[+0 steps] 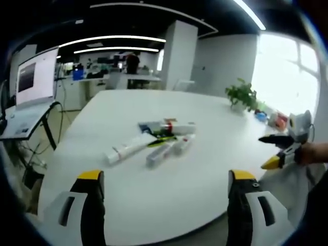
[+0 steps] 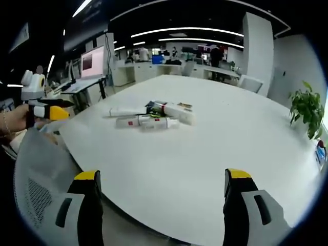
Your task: Arrange the skincare products in the storage area until every visible bottle or jar stands upright without overlapping.
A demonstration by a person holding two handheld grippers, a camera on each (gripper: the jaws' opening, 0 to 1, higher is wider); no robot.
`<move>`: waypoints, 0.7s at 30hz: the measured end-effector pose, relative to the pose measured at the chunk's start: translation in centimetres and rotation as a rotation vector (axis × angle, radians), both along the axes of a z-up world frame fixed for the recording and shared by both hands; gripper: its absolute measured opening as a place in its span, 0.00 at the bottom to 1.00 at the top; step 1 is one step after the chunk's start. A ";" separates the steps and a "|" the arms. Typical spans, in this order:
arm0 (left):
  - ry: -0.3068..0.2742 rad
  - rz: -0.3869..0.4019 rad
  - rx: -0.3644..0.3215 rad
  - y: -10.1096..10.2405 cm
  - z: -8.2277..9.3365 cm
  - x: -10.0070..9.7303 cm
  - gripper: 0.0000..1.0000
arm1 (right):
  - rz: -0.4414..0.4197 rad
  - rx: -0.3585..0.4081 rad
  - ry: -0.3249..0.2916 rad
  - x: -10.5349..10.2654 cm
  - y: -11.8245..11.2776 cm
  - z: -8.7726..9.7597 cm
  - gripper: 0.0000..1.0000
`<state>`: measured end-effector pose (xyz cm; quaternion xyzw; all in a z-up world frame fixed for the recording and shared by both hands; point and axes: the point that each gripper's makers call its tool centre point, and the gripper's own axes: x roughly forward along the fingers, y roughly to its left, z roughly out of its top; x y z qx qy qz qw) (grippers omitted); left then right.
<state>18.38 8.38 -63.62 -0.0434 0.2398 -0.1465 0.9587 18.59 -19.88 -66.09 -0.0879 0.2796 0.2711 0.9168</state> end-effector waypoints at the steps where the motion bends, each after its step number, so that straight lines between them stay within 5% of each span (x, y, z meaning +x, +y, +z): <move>1: 0.006 0.003 0.000 0.0 -0.1 0.0 0.92 | 0.002 0.004 0.004 0.0 0.0 0.1 0.96; 9: 0.018 0.023 0.027 0.5 -0.3 0.2 0.92 | 0.052 -0.010 0.034 0.4 0.3 0.4 0.95; 21: 0.005 -0.009 0.048 0.1 -0.1 0.9 0.93 | 0.116 -0.035 0.009 4.2 -0.7 1.3 0.92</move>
